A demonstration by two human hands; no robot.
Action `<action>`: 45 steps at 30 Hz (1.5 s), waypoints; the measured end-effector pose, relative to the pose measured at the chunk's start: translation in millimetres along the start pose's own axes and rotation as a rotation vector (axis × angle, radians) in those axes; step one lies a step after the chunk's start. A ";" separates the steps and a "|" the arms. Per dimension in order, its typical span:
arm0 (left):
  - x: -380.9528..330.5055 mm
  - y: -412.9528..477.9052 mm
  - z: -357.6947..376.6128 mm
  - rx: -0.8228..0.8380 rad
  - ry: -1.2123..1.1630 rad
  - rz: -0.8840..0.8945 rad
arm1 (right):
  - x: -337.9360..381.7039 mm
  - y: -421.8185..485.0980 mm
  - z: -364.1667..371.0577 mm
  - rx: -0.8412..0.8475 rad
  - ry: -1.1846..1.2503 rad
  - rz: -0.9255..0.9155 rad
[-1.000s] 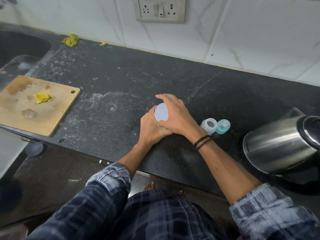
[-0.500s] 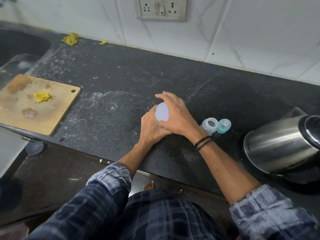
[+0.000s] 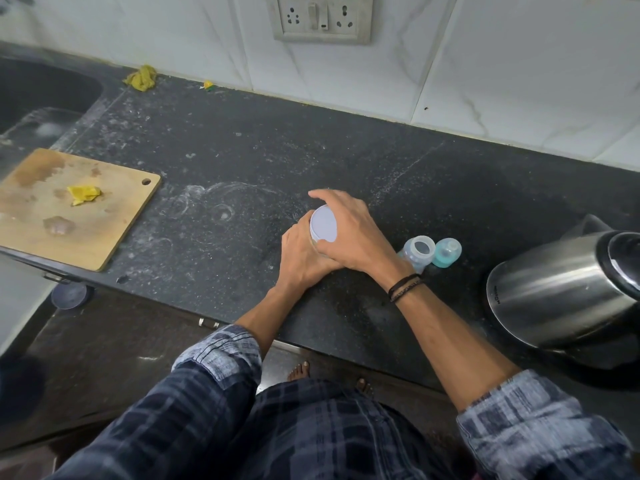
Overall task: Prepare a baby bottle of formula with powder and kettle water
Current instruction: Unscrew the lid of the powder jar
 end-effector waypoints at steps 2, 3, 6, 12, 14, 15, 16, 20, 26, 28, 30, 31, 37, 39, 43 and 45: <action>-2.1 -1.0 -1.6 -0.003 -0.027 0.009 | 0.7 0.6 -0.5 -0.012 -0.008 -0.006; -2.6 -1.3 -2.2 -0.005 -0.038 0.010 | 0.2 0.9 -0.4 -0.008 -0.014 0.003; -0.6 -0.9 -1.0 0.001 -0.031 0.011 | -2.0 1.0 0.3 0.017 -0.059 0.004; 1.4 -1.5 -0.7 0.005 -0.026 0.011 | -3.2 1.4 0.1 -0.009 -0.032 0.014; 1.0 -0.7 -0.7 0.006 -0.021 0.008 | -5.4 1.1 1.0 0.010 -0.047 0.010; 0.9 -0.3 -0.5 0.008 -0.016 0.003 | -5.9 1.1 0.8 0.014 -0.042 0.014; 1.2 0.0 -0.2 0.008 -0.009 0.000 | -6.1 1.4 0.7 0.016 -0.029 0.015; 1.3 -0.6 -0.2 0.004 -0.012 0.009 | -6.3 2.6 0.4 0.007 0.017 -0.004; -1.6 -2.0 -2.2 -0.009 -0.039 0.015 | -7.8 -1.2 0.6 -0.070 0.063 -0.046; -3.5 -1.9 -3.3 -0.008 -0.046 0.007 | -8.2 -2.6 -1.3 -0.104 0.085 -0.066; -4.9 -1.6 -3.5 -0.003 -0.036 -0.004 | -9.4 -5.7 -4.8 -0.136 0.106 -0.078; -6.1 -1.9 -4.4 -0.007 -0.038 -0.010 | -10.0 -8.5 -7.1 -0.162 0.117 -0.082; -8.9 -1.7 -9.5 0.019 -0.039 -0.004 | -24.3 -51.4 -13.5 -0.450 0.191 -0.188; -8.8 -2.0 -9.7 0.017 -0.024 0.000 | -33.4 -72.0 -7.5 -0.512 0.166 -0.199; -12.9 -3.9 -11.3 -0.018 -0.061 -0.028 | -56.1 -107.1 14.8 -0.524 0.116 -0.157; -14.4 -4.4 -11.6 -0.024 -0.064 -0.026 | -66.4 -118.3 27.0 -0.504 0.104 -0.141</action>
Point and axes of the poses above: each hand's wrist, its own y-axis towards the middle knuckle, its own z-axis out of the palm, x = y × z, the point moved 1 cm from there along y, towards the middle knuckle, and after that the axes turned 1 degree about -y, right-handed, at the moved point
